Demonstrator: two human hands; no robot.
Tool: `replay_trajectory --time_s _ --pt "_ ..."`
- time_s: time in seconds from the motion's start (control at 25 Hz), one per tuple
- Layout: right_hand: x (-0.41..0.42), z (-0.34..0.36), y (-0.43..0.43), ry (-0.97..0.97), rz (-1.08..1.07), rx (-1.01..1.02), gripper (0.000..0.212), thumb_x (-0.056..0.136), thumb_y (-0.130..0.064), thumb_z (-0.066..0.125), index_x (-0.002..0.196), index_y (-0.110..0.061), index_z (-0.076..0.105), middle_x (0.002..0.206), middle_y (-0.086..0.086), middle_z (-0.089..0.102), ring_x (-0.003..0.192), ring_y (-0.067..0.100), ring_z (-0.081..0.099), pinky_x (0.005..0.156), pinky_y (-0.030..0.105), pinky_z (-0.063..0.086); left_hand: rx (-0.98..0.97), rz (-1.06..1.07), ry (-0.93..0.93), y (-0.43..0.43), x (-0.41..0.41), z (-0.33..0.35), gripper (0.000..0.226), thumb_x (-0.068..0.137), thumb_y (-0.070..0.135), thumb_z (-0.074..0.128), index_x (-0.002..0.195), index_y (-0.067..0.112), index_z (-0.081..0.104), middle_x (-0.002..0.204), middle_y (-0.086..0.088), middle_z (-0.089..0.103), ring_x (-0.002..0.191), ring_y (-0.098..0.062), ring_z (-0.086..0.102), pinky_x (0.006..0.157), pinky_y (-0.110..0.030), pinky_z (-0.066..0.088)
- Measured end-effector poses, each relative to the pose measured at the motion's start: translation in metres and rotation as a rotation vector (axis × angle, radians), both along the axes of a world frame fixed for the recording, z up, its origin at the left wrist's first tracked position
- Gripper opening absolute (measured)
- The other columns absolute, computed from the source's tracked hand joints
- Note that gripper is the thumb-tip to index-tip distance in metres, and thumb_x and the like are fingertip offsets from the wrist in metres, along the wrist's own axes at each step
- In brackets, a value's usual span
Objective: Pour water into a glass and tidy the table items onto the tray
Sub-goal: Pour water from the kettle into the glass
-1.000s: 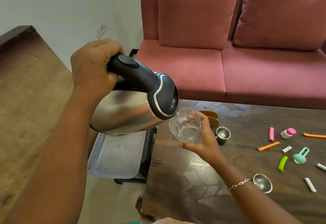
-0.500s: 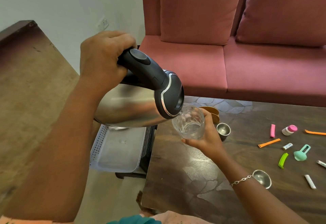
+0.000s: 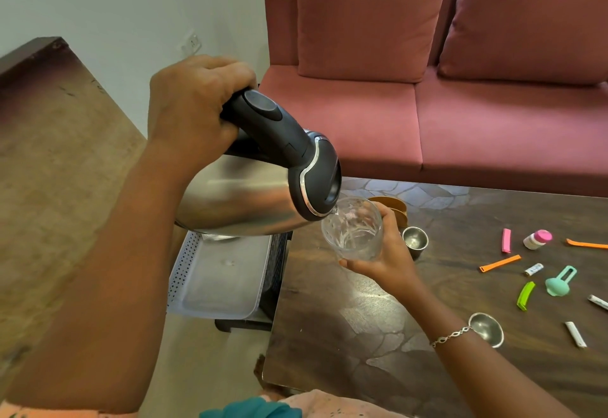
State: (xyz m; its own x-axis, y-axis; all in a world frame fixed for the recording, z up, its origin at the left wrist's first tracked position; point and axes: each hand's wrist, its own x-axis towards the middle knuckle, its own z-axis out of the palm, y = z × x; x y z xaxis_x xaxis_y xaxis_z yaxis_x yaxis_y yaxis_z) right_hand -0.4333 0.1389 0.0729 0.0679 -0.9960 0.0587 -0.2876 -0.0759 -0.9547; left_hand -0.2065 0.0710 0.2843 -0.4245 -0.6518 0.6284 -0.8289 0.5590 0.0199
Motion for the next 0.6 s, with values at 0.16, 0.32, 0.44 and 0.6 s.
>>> replay_trajectory --time_s 0.16,0.32,0.44,0.6 --pt "-0.0010 0.0008 0.0019 -0.008 -0.008 -0.008 0.091 0.057 -0.013 0.086 0.120 -0.042 0.028 0.123 -0.004 0.046 0.115 0.009 0.048 0.094 0.018 0.043 -0.009 0.002 -0.015 0.0023 -0.0014 0.0021 0.022 0.064 0.015 0.041 0.073 0.006 0.059 0.069 -0.013 0.062 0.065 -0.034 0.054 0.055 -0.031 0.037" --pt "-0.0022 -0.0004 0.0025 -0.006 -0.008 -0.011 0.091 0.056 -0.012 0.086 0.124 -0.034 0.029 0.121 -0.007 0.046 0.115 0.008 0.048 0.095 0.021 0.043 -0.012 -0.001 -0.036 0.0028 -0.0034 0.0045 0.022 0.065 0.014 0.041 0.074 0.006 0.059 0.069 -0.013 0.063 0.065 -0.035 0.054 0.055 -0.033 0.038" --pt "-0.0030 -0.0016 0.0031 -0.001 0.000 -0.007 0.093 0.056 -0.014 0.086 0.127 -0.029 0.028 0.124 -0.002 0.046 0.117 0.014 0.047 0.099 0.029 0.043 -0.018 -0.003 -0.056 0.0033 -0.0049 0.0046 0.027 0.065 0.015 0.037 0.076 0.006 0.060 0.071 -0.014 0.064 0.066 -0.035 0.055 0.054 -0.035 0.041" --pt "-0.0043 -0.0034 0.0037 0.002 0.005 -0.002 0.093 0.056 -0.014 0.086 0.128 -0.029 0.028 0.125 -0.003 0.045 0.118 0.015 0.047 0.101 0.034 0.044 -0.026 0.004 -0.075 0.0033 -0.0059 0.0058 0.029 0.066 0.016 0.036 0.076 0.006 0.061 0.070 -0.015 0.064 0.065 -0.035 0.055 0.053 -0.037 0.043"
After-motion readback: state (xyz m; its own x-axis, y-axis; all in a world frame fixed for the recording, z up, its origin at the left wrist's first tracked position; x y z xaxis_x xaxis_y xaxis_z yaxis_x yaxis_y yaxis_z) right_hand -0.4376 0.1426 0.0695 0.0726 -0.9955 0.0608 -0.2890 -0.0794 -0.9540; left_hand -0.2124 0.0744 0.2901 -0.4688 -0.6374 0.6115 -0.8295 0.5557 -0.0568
